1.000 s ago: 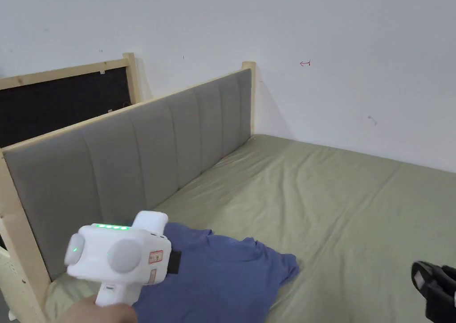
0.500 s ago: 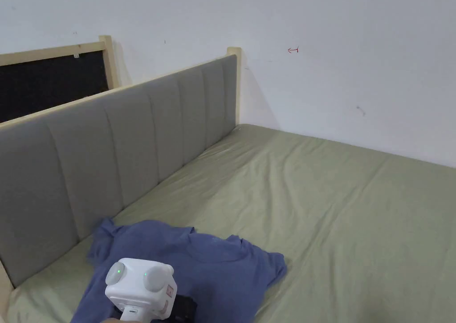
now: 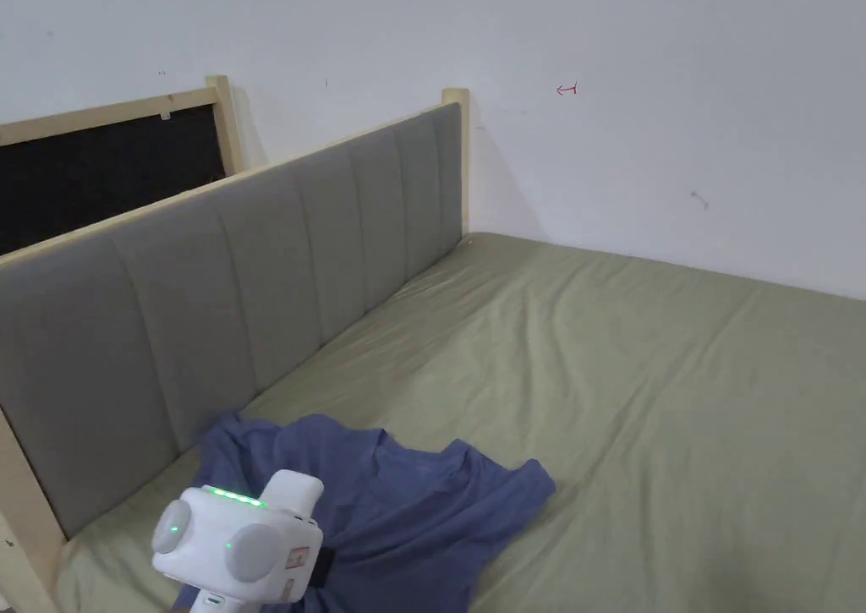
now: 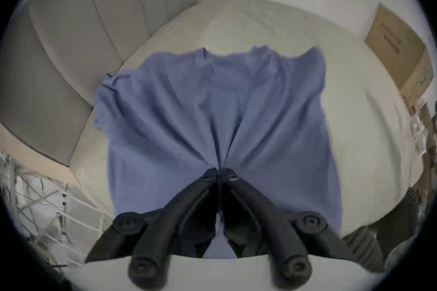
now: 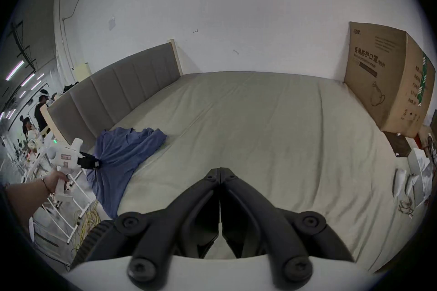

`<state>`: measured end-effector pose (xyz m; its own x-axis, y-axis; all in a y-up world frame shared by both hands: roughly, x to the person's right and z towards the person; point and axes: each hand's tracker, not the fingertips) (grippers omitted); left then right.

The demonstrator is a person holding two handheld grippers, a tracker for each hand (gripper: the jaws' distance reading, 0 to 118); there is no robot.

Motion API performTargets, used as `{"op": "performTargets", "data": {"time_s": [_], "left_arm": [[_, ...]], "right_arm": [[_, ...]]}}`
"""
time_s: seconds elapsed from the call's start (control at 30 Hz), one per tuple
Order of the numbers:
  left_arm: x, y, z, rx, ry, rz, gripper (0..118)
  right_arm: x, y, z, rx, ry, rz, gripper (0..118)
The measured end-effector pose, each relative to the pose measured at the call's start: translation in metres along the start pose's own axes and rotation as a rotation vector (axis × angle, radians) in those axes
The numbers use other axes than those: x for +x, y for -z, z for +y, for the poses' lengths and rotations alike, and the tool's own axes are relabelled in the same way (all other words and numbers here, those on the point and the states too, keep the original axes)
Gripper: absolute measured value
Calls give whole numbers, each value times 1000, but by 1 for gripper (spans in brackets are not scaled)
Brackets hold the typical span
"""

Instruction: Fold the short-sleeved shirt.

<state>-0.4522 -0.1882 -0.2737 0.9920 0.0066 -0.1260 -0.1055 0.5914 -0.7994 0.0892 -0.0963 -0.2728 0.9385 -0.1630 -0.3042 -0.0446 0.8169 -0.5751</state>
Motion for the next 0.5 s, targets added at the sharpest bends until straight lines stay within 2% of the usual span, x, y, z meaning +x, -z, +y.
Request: {"op": "performTargets", "data": {"time_s": [0.03, 0.13, 0.17, 0.3, 0.5], "left_arm": [[-24, 4, 7, 51, -21, 7, 2], [-33, -40, 25, 151, -56, -55, 1], [-20, -73, 27, 195, -37, -27, 1], [-2, -133, 64, 395, 39, -20, 1], [94, -224, 132, 621, 197, -207, 1]], "right_arm": [[1, -2, 0, 3, -1, 5, 0], [6, -12, 2, 35, -12, 1, 0], [8, -16, 3, 45, -12, -1, 0], [21, -33, 6, 93, 9, -7, 0], [42, -63, 8, 203, 51, -48, 0]]}}
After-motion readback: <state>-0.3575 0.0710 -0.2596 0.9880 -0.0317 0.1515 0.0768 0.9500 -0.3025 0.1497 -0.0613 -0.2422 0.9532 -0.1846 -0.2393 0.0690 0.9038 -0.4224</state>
